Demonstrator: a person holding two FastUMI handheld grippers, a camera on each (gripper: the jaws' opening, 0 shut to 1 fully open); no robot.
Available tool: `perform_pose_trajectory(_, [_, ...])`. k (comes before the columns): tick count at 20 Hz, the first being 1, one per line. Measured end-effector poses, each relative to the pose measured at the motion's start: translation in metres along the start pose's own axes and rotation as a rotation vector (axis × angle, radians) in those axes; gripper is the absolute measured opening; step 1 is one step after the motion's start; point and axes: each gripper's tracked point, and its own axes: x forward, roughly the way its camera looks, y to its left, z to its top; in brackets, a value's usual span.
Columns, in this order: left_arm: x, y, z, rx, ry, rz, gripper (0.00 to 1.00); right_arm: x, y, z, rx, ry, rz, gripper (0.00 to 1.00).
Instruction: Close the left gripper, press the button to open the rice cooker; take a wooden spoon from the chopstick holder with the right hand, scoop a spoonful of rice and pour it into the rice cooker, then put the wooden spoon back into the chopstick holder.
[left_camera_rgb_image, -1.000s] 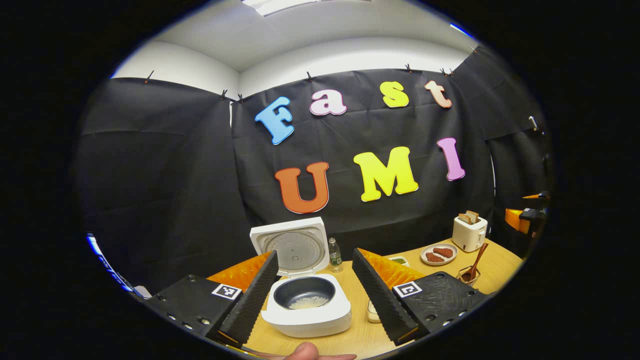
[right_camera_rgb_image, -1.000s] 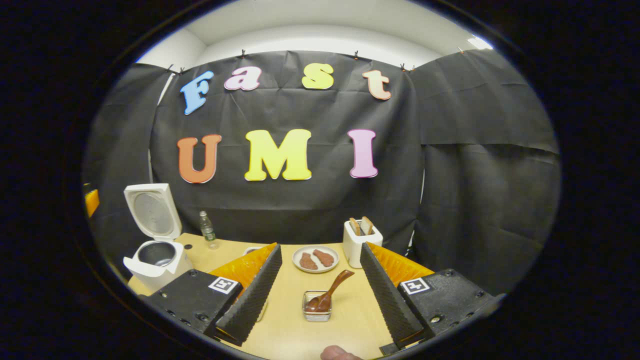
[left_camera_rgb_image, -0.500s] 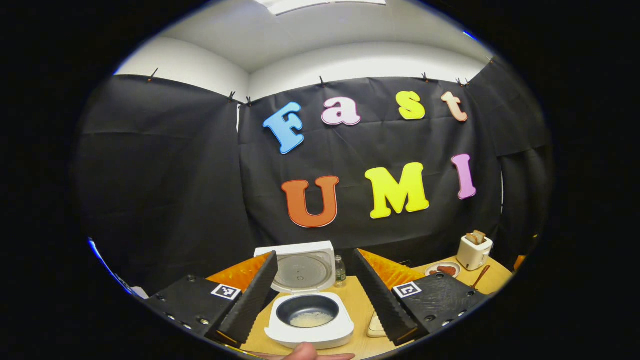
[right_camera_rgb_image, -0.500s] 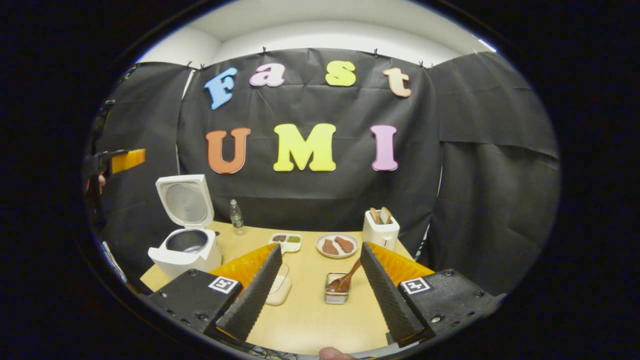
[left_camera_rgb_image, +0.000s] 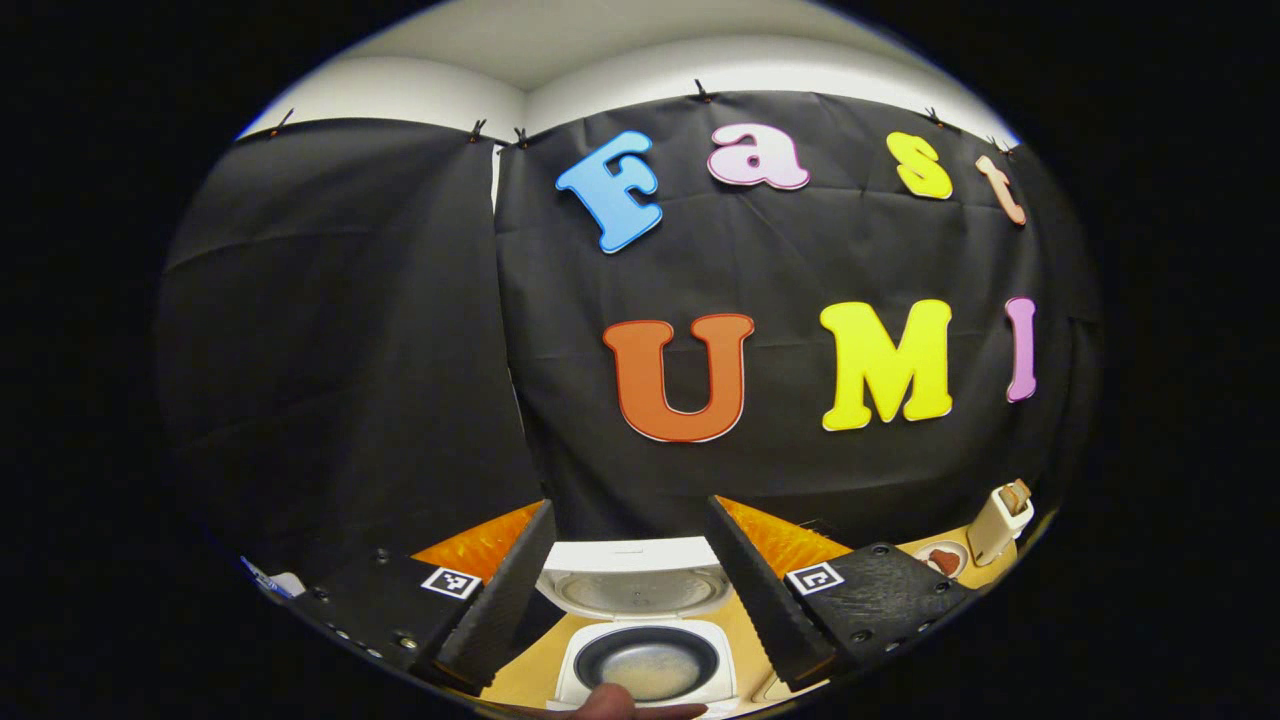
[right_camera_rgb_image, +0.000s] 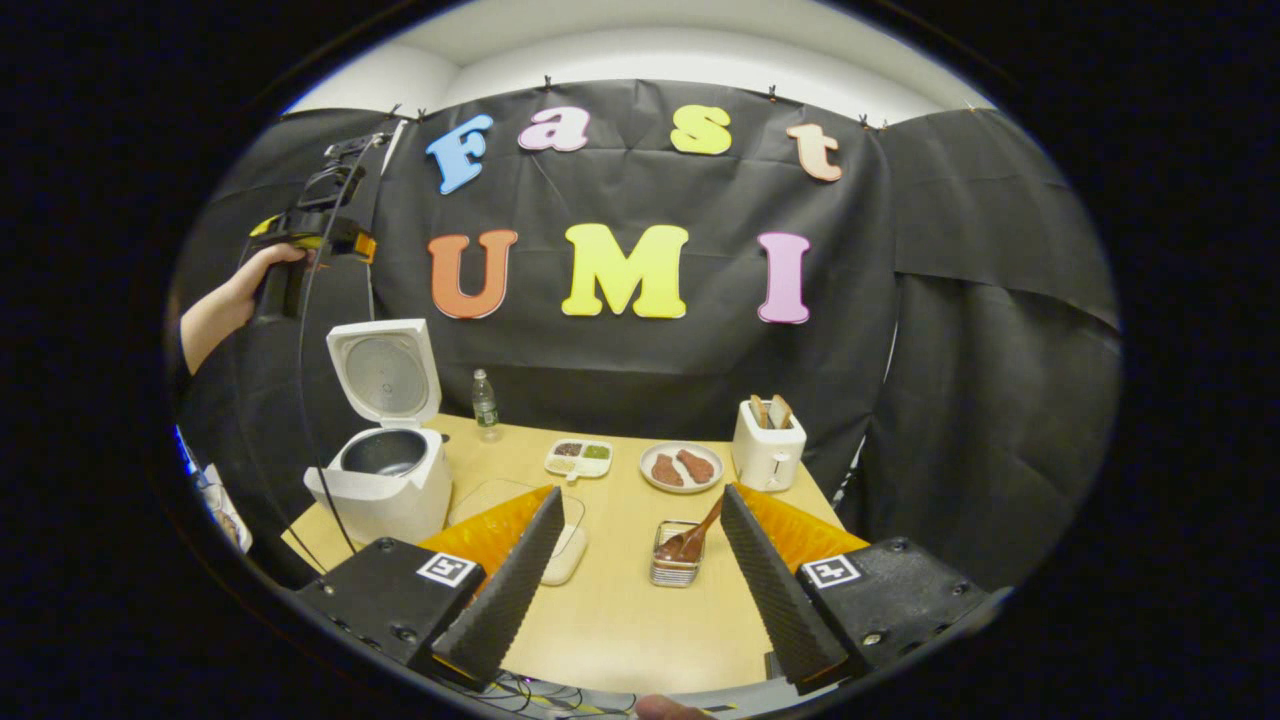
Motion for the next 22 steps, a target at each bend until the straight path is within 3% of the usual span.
perform_pose_trajectory(2, [0.036,0.005,-0.013,-0.005,0.070,0.023,0.95,-0.001,-0.003,-0.005,-0.007,0.018,-0.005,1.00])
perform_pose_trajectory(6, [0.082,-0.001,-0.055,-0.089,0.276,-0.006,0.96,0.000,-0.009,-0.010,-0.009,0.043,-0.014,1.00])
perform_pose_trajectory(11, [0.100,0.005,-0.109,-0.048,0.479,0.021,0.96,0.004,-0.005,-0.020,0.004,0.077,-0.002,1.00])
perform_pose_trajectory(18, [0.082,0.005,-0.115,0.018,0.436,-0.024,0.98,0.010,0.000,-0.023,0.022,0.102,0.027,1.00])
perform_pose_trajectory(22, [0.047,0.004,-0.133,0.005,0.451,-0.040,0.98,0.014,0.009,-0.017,0.019,0.090,0.052,1.00])
